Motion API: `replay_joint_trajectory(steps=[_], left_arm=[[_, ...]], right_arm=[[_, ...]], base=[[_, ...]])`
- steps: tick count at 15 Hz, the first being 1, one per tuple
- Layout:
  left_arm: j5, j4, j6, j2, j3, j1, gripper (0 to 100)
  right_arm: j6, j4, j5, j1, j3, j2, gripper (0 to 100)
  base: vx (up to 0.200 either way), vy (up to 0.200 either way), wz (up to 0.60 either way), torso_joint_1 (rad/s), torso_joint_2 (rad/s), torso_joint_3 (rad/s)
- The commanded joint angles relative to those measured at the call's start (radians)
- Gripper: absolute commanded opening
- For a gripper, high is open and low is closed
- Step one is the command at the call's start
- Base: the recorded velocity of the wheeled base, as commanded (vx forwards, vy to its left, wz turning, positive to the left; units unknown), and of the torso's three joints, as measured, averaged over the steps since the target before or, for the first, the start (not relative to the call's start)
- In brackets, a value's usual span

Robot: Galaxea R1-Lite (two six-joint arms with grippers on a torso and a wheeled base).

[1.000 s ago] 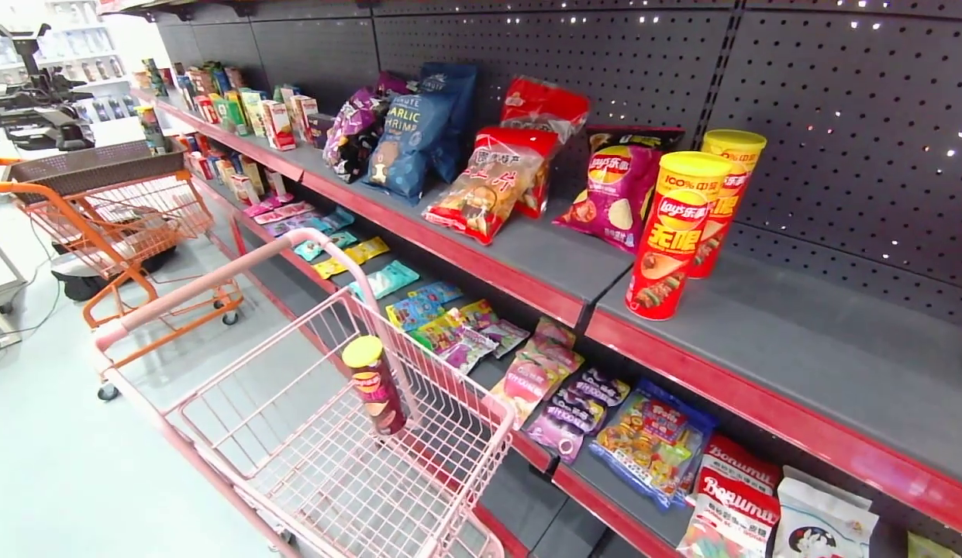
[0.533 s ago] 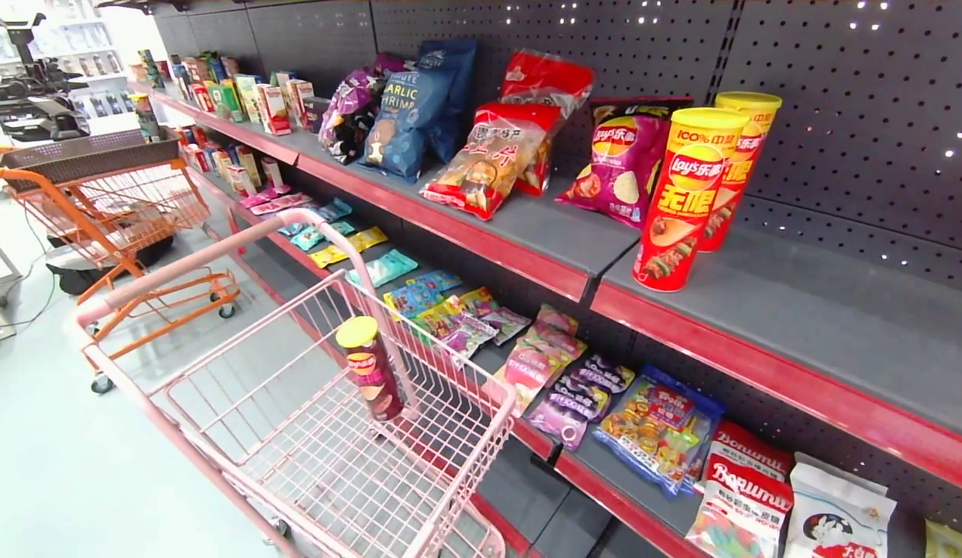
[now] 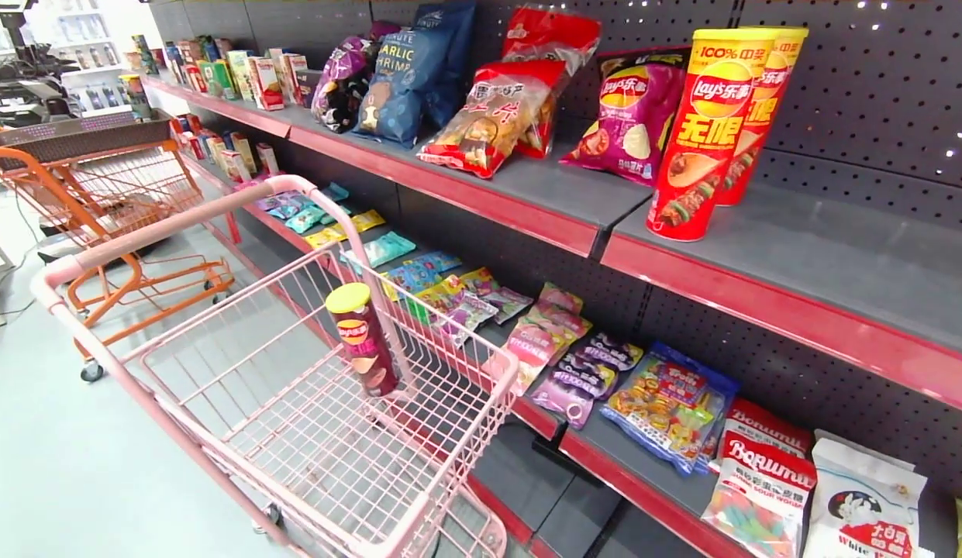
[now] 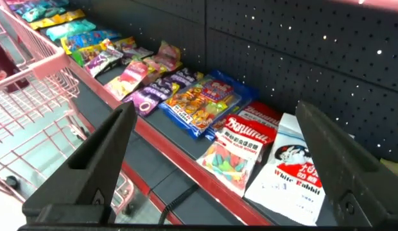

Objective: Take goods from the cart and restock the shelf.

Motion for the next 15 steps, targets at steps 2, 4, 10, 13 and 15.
replay_joint_trajectory(steps=[2,4,10,13,15], left_arm=[[0.0,0.0,0.002,0.0,0.0,0.0,100],[0.0,0.0,-0.001,0.013,0.0,-0.002,100],[0.071,-0.091,-0.146,0.524,-0.522,-0.02,100],[0.147,-0.111,-0.117,0.863,-0.739,0.037,100],[0.111,-0.109,-0.024,1.016,-0.753,0.097,100]], right_arm=[[-0.001,0.0,0.0,0.0,0.0,0.0,100],[0.0,0.0,0.0,0.0,0.0,0.0,100],[0.0,0.0,0.0,0.0,0.0,0.0,100],[0.0,0.0,0.0,0.0,0.0,0.0,100],[0.0,0.0,0.0,0.0,0.0,0.0,100]], base=[[0.0,0.0,0.0,-0.039,0.15,0.098],[0.0,0.0,0.0,-0.012,0.05,0.049],[0.0,0.0,0.0,0.0,0.0,0.0],[0.0,0.0,0.0,0.0,0.0,0.0],[0.0,0.0,0.0,0.0,0.0,0.0]])
